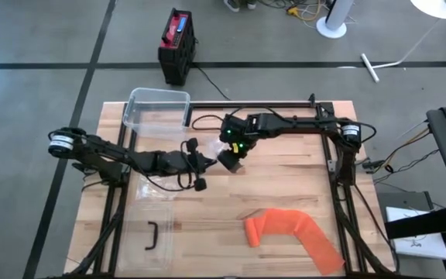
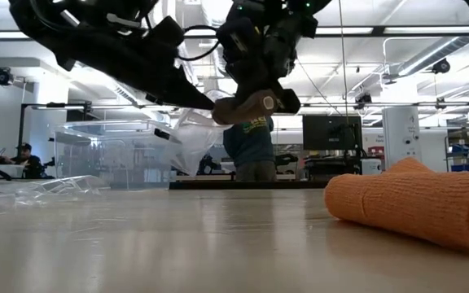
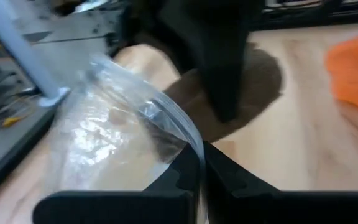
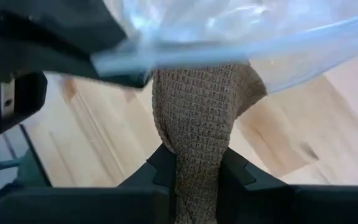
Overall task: Roll bandage
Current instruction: Put the brown bandage into the zip bag
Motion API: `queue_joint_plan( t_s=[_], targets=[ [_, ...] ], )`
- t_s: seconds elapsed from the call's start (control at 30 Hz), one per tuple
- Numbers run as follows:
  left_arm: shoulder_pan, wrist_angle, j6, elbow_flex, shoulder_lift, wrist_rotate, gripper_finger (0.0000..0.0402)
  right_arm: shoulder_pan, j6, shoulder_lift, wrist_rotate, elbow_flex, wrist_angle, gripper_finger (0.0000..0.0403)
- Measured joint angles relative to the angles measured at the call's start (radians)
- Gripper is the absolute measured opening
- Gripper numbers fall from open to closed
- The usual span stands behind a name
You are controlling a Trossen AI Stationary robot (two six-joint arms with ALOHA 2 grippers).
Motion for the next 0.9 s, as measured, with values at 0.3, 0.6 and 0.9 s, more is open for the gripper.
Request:
queue_joint_plan(
  t_s=[0.3, 0.6, 0.9],
  targets=[
    [-0.002, -0.034, 0.036, 0.000, 0.001, 0.070, 0.0000, -0.061, 0.014, 0.000, -0.095, 0.004, 0.058, 0.0056],
    [-0.001, -0.056, 0.038, 0.000, 0.001, 0.030, 0.0000, -0.056, 0.020, 0.000, -0.249, 0.004, 0.164, 0.0063],
    [-0.002, -0.071, 0.024, 0.000, 0.000, 0.041, 0.0000, -0.060, 0.120, 0.050, -0.350, 0.006, 0.279, 0.0055]
  ],
)
